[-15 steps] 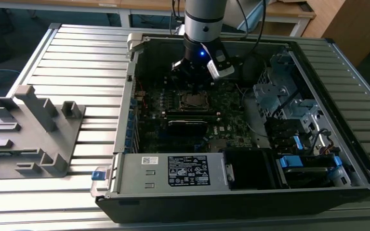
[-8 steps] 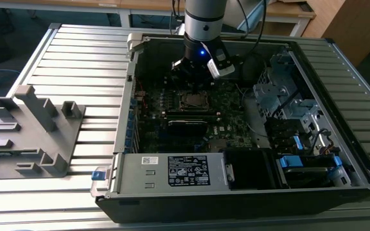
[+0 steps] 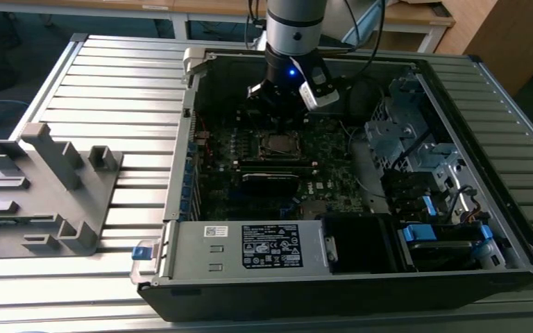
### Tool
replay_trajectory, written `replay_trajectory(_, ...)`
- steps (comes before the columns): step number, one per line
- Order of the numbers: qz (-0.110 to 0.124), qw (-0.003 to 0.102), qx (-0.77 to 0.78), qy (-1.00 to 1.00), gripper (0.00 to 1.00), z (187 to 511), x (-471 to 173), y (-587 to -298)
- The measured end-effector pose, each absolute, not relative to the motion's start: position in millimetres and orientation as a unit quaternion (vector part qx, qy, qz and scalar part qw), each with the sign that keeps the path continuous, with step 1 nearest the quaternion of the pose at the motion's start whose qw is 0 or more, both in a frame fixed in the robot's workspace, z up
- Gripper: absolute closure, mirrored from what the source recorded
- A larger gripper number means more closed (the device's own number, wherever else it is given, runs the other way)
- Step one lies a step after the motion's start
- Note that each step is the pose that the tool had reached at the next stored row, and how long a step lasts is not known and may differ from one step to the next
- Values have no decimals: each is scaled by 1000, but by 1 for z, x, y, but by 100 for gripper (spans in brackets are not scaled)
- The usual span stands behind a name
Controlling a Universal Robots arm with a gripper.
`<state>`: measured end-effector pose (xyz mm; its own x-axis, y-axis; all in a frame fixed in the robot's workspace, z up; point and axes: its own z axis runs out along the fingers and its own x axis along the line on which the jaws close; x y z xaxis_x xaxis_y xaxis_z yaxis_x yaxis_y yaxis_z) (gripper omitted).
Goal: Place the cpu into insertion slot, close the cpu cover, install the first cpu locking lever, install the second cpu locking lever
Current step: 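Install the first cpu locking lever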
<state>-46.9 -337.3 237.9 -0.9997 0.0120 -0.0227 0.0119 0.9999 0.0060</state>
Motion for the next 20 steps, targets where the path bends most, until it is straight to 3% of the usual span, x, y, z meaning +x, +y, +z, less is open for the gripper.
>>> replay_trajectory(20,3,12,6,1000,89,238,-65,-337)
